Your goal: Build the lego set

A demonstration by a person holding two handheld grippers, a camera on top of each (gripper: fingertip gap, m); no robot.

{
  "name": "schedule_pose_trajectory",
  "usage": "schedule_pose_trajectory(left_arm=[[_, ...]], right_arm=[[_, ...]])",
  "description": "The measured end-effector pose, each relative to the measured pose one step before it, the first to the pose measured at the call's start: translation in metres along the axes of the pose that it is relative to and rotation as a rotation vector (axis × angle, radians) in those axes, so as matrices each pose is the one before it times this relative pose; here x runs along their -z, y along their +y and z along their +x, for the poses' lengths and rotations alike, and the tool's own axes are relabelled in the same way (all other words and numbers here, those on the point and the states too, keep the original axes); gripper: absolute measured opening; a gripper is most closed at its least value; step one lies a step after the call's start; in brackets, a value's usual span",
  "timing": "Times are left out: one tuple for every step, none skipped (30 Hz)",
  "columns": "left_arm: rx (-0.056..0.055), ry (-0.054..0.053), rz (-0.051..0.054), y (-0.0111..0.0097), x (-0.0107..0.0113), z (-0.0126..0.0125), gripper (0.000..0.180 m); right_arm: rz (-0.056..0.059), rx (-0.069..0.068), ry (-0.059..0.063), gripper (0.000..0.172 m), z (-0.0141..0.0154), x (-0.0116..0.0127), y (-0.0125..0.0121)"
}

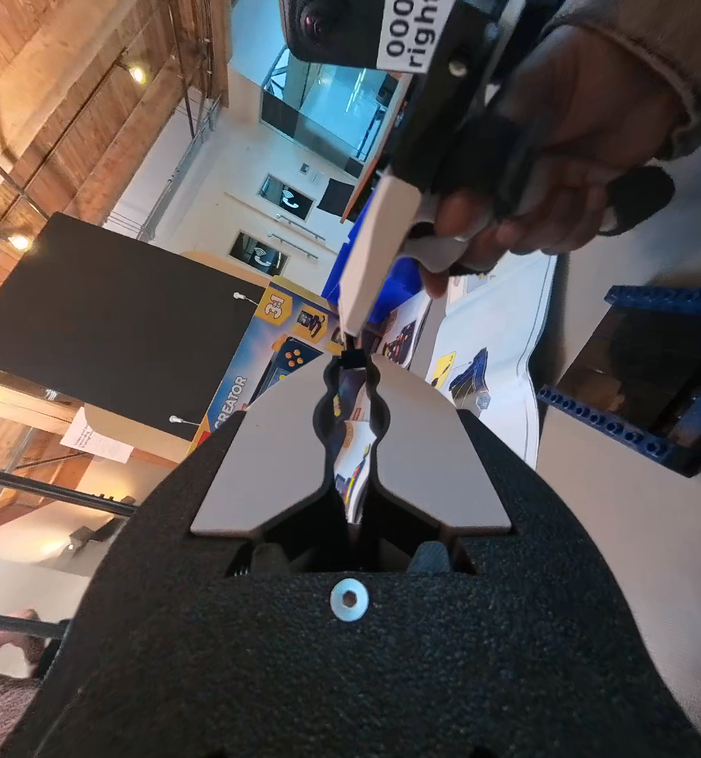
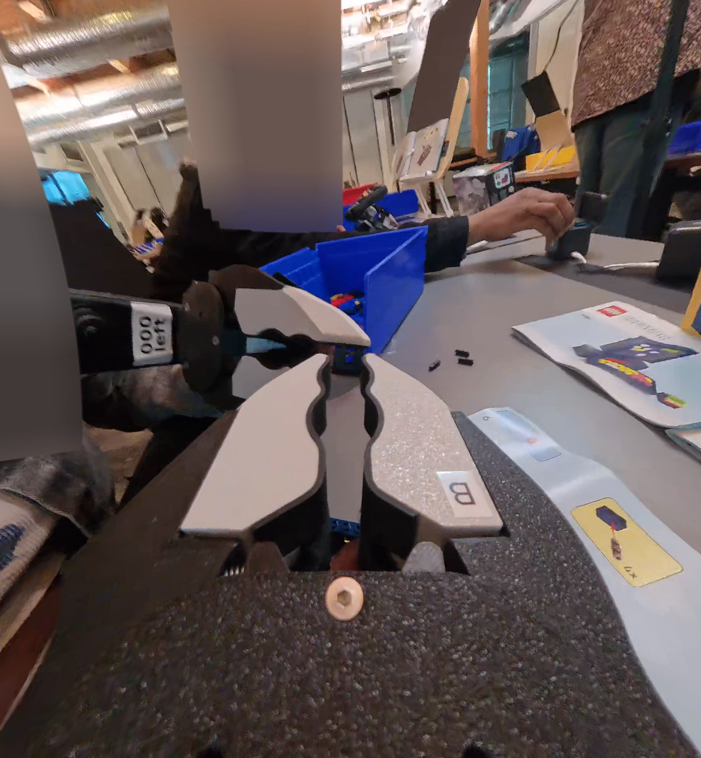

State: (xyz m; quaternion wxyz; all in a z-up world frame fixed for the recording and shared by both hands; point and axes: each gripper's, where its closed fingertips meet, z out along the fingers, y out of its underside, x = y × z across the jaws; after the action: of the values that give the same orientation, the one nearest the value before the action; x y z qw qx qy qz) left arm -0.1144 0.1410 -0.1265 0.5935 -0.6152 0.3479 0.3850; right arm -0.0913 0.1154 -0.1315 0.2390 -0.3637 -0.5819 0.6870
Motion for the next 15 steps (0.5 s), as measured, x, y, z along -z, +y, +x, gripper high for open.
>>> schedule_pose_trajectory(left_arm=[[-0.0138, 0.002, -0.0085, 0.0013, -0.00035, 0.00086, 0.011], [-0.005, 0.0031, 0.0015, -0.00006, -0.00009, 0.00098, 0.011], [0.0013, 0.0051, 0.0035, -0.00062, -0.00003, 0.00106, 0.011], [-0.0007, 0.0035, -0.0032, 0.00009, -0.00015, 0.00046, 0.011], [-0.004, -0.0001, -0.0044, 0.00055, 0.00012, -0.00008, 0.011], [-0.0036, -0.0016, -0.0018, 0.00037, 0.00013, -0.0002, 0.011], [0.0008, 0.0027, -0.0028, 0.0004, 0.00009, 0.00029, 0.011], [0.0033, 0.0011, -0.0028, 0.00065, -0.00013, 0.00012, 0.011], [0.0063, -0.0031, 0.0101, -0.00146, 0.00039, -0.00043, 0.011], [0.0031, -0.0041, 0.0077, -0.0016, 0.00069, -0.00078, 0.011], [-0.0007, -0.0007, 0.0018, -0.00074, 0.0005, -0.00033, 0.011], [-0.0011, -0.0003, 0.0007, -0.00021, 0.00016, 0.00006, 0.011], [-0.0008, 0.0002, 0.0008, -0.00009, 0.00015, 0.00019, 0.011], [0.0006, 0.0022, -0.0012, 0.00016, 0.00009, 0.00033, 0.011], [0.0011, 0.0008, -0.0008, 0.00007, 0.00016, 0.00009, 0.011]], right_arm=[[0.0183, -0.0274, -0.0054, 0.011, 0.00119, 0.00155, -0.00274], [0.005, -0.0191, 0.0024, 0.011, 0.00198, 0.00103, -0.00061], [-0.007, -0.004, 0.0007, 0.012, 0.0009, 0.00034, 0.00093], [-0.012, 0.0073, -0.0013, 0.012, -0.00031, -0.00043, 0.00153], [-0.0154, 0.0126, 0.0003, 0.012, -0.00079, -0.00121, 0.0022], [-0.0219, 0.0155, 0.0035, 0.012, -0.00055, -0.00146, 0.00321], [-0.02, 0.0164, 0.0103, 0.011, 0.00057, -0.00105, 0.00279], [-0.0055, 0.0148, 0.0135, 0.008, 0.00108, -0.00005, 0.00068], [0.0058, 0.0108, 0.0029, 0.004, -0.00006, 0.00058, -0.00081], [0.0079, 0.0038, -0.0068, 0.004, -0.00109, 0.0005, -0.00114], [0.0038, -0.0017, -0.0058, 0.004, -0.00062, 0.0002, -0.00055], [0.0016, -0.0036, -0.0042, 0.004, -0.00023, 0.00019, -0.00002], [-0.0002, -0.0039, -0.003, 0.004, 0.00008, 0.00008, 0.00008], [-0.0011, -0.0032, -0.0016, 0.004, 0.00008, 0.0001, 0.00014], [0.0014, -0.0028, -0.0005, 0.004, 0.00003, -0.00013, -0.00014]])
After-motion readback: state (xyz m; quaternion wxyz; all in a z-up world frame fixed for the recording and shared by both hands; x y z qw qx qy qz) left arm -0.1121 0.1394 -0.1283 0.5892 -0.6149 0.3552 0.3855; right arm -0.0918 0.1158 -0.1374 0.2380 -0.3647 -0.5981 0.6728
